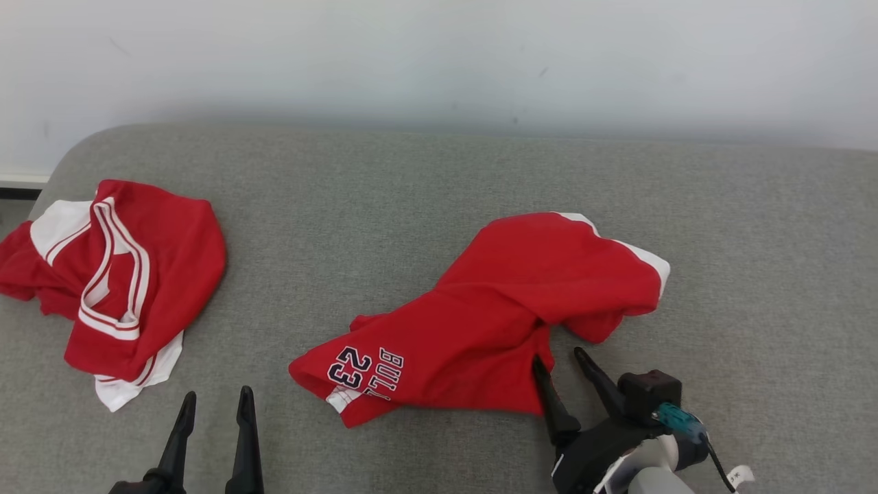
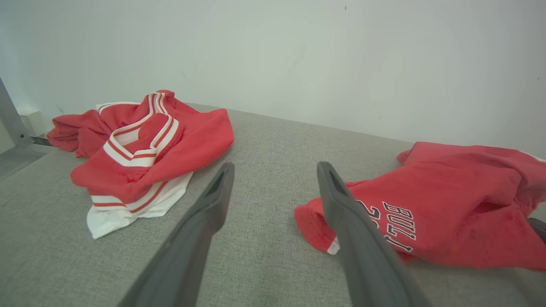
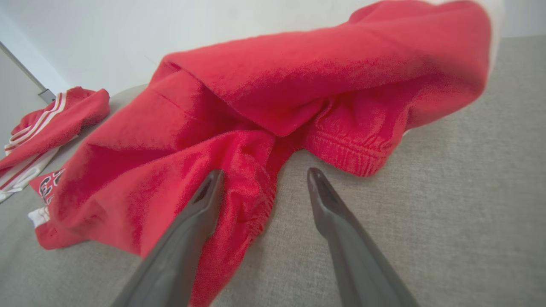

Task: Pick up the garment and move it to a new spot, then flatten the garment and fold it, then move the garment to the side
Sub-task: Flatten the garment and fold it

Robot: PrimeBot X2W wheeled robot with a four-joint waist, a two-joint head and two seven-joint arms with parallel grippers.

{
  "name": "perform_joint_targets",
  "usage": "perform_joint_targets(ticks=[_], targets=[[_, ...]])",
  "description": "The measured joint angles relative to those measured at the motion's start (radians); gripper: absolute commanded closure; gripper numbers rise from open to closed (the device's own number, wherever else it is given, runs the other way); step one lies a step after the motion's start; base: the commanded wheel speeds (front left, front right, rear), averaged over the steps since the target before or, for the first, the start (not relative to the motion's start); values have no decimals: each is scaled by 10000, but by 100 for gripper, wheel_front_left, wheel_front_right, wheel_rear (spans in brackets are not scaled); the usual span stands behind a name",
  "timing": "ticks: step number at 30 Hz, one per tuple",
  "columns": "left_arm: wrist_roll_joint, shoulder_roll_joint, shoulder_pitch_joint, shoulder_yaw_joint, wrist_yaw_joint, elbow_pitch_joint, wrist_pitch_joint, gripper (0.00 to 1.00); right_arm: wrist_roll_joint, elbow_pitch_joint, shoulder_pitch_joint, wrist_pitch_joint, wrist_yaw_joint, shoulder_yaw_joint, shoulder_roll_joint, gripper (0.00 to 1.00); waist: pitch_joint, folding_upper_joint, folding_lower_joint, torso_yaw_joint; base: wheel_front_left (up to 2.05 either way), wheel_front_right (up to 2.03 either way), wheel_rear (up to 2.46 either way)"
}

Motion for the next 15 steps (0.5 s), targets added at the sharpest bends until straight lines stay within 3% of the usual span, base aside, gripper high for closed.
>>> perform_joint_targets(ticks=[5, 6, 7, 8, 15], targets=[[0, 2, -38, -44, 0, 44, 0, 0, 430, 1202, -470, 2, 0, 564, 4, 0, 48, 0, 0, 206, 0, 0, 0], [0, 2, -40, -61, -2, 56, 0, 0, 552, 1425, -570, 0, 0, 711, 4, 52, 51, 0, 0, 251, 0, 0, 0], [-2, 2, -43, -65, -2, 69, 0, 0, 669, 1622, -680, 0, 0, 849, 4, 79, 51, 0, 0, 287, 0, 0, 0], [-8, 0, -43, -71, -4, 77, 0, 0, 750, 1799, -801, 0, 0, 963, 6, 100, 49, 0, 0, 313, 0, 0, 0], [-104, 0, -18, -2, -8, 134, 0, 0, 387, 1998, -1061, 2, 0, 660, 6, 100, 3, 0, 0, 166, 0, 0, 0]])
